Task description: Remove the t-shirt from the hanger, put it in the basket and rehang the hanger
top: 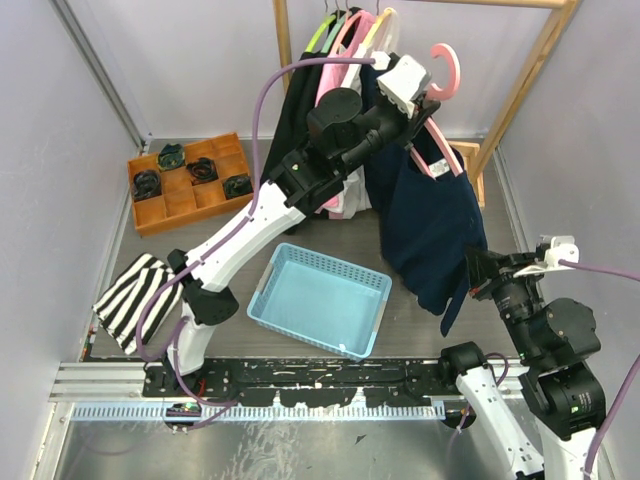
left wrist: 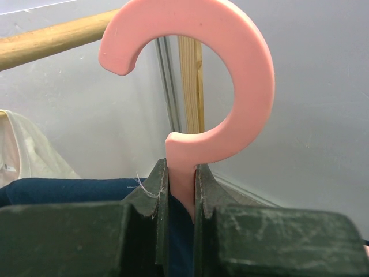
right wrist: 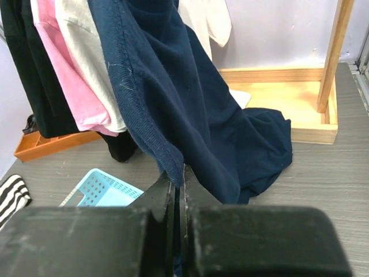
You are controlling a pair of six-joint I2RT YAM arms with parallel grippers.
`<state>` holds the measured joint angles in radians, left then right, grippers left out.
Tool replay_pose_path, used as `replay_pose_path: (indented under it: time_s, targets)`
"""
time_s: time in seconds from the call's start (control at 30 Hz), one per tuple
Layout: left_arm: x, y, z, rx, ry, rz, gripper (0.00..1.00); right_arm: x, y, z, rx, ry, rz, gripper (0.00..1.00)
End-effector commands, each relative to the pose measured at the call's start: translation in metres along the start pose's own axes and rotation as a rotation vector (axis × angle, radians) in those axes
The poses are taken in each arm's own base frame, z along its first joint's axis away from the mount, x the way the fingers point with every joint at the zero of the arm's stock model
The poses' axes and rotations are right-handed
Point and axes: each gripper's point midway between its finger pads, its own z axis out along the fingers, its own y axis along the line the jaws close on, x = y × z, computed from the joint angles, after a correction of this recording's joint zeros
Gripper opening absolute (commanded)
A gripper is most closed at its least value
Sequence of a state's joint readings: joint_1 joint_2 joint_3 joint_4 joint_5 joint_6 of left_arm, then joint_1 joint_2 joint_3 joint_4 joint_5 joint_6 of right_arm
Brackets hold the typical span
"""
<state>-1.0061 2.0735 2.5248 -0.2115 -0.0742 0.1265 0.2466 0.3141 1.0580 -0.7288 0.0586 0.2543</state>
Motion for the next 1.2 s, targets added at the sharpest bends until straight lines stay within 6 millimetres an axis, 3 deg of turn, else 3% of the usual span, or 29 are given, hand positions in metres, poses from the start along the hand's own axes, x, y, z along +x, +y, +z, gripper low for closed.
replay_pose_path:
  time_s: [0.0, 0.2, 0.47, 0.73, 0.9, 1.0, 1.17]
  targets:
    - [-0.053, 0.02, -0.01, -0.058, -0.129, -0.016, 0.0, -0.002, -0.001, -0.004, 0.004, -0.023, 0.026, 0.01]
    - [-0.06, 0.032, -0.012, -0.092, -0.15, -0.037, 0.0, 0.016, -0.009, -0.007, 0.035, -0.004, 0.07, 0.01]
    - [-0.076, 0.043, -0.02, -0.102, -0.177, -0.054, 0.0, 0.062, -0.033, -0.001, 0.15, 0.066, 0.139, 0.01]
    - [-0.087, 0.047, -0.025, -0.102, -0.202, -0.058, 0.0, 0.069, -0.033, 0.007, 0.157, 0.115, 0.131, 0.01]
    - [-0.091, 0.042, -0.028, -0.071, -0.205, -0.061, 0.0, 0.068, -0.03, 0.013, 0.143, 0.128, 0.118, 0.03]
    - [-0.087, 0.037, -0.029, -0.044, -0.19, -0.062, 0.0, 0.05, -0.02, 0.011, 0.116, 0.141, 0.117, 0.2]
    - [-0.078, 0.027, -0.029, 0.002, -0.165, -0.079, 0.0, 0.013, -0.01, 0.007, 0.092, 0.088, 0.091, 0.37]
